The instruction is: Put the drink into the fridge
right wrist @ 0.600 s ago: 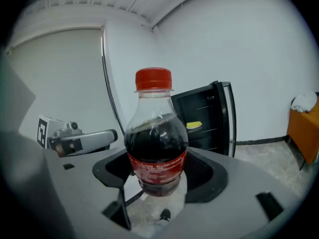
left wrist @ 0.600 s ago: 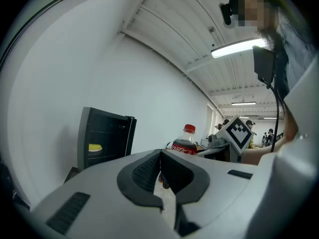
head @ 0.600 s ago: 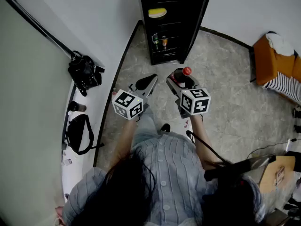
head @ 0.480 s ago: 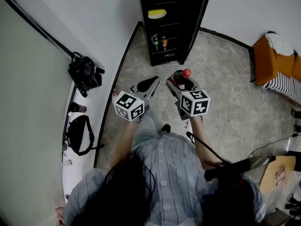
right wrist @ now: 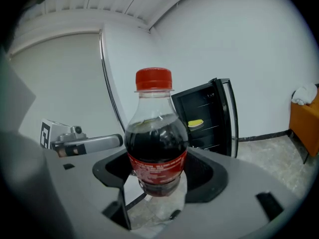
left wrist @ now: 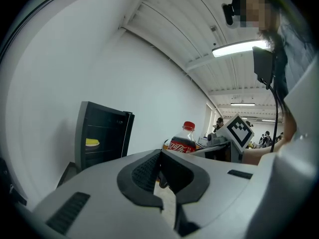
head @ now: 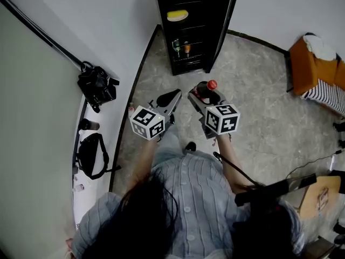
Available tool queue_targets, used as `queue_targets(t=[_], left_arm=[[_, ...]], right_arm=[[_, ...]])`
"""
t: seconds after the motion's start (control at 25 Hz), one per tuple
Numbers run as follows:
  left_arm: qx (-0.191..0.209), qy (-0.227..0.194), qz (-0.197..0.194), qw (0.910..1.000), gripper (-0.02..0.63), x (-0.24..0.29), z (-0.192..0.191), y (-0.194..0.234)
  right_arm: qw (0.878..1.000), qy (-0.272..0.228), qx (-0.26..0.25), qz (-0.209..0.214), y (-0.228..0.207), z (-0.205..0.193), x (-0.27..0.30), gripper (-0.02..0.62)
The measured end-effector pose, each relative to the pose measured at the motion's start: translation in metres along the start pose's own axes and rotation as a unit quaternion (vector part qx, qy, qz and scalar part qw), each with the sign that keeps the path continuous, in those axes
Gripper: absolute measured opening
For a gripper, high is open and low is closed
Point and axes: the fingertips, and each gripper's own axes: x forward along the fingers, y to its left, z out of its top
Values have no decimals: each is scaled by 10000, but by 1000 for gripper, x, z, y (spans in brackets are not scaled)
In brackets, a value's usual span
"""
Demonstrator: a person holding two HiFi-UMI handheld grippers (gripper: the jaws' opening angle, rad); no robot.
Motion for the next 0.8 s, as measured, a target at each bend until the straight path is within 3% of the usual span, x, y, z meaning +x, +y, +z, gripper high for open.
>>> queue_targets(t=[0.44,0.8], left_arm=[[-102,142,-100,9998,8,9,-7,17],[-196,256,-187,9993,8,23,-9,58]], right_arm=[[9999,89,99,-77,-8,-2,18,298],[9994,29,191,-299,-24,8,50,298]])
